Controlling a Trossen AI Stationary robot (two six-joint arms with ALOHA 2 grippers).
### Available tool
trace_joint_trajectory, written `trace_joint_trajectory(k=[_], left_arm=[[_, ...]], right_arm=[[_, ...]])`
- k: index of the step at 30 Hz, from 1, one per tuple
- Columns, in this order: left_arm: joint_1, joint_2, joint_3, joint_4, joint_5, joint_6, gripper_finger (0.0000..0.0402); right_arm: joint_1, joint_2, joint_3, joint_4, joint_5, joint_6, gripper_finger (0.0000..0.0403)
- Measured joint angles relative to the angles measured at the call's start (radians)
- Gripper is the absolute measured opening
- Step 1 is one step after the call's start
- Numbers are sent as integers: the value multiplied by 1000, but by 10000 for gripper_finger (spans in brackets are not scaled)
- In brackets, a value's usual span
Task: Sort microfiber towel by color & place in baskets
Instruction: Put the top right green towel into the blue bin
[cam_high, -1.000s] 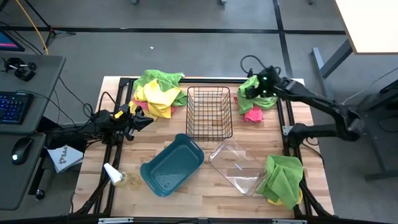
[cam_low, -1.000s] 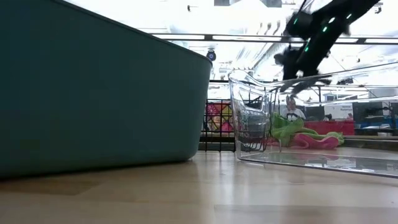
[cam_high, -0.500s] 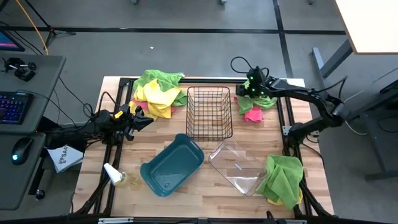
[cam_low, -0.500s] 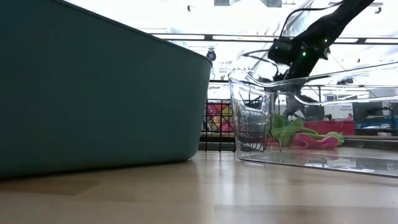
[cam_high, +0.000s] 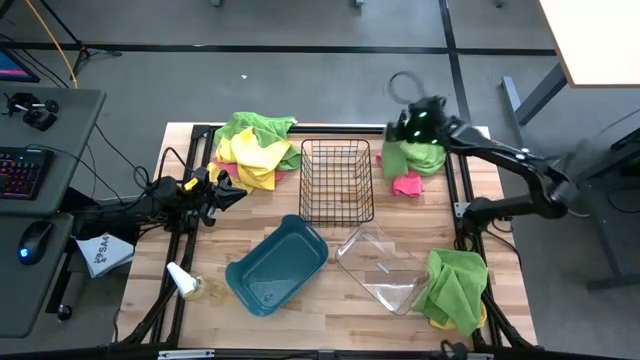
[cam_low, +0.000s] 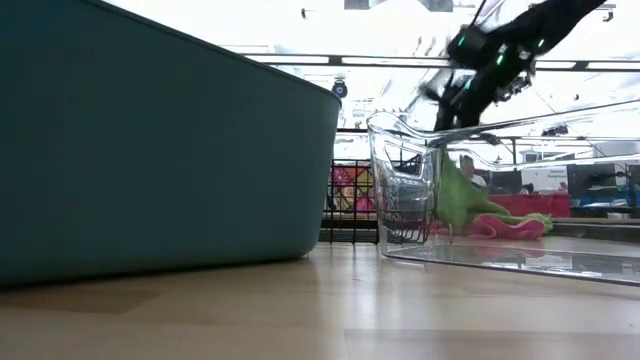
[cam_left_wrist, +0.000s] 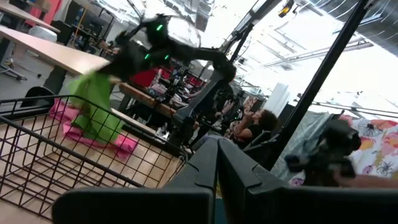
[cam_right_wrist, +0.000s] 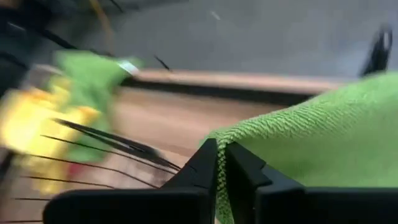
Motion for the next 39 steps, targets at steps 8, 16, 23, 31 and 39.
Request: trace_joint_trajectory(k=[8,16,23,31,39], left_arm=[[0,0,0,0,0,0,0],[0,0,0,0,0,0,0],[0,0,0,0,0,0,0],[0,0,0,0,0,0,0],[0,0,0,0,0,0,0]], right_arm=[[19,-234,271,-89,-173,-127,3],[279,-266,468,-60,-413,-147,1],[527,-194,490,249,-303,-164,1],[588,-22,491,636,-336,-104,0],[624,214,490,937,-487,105,0]])
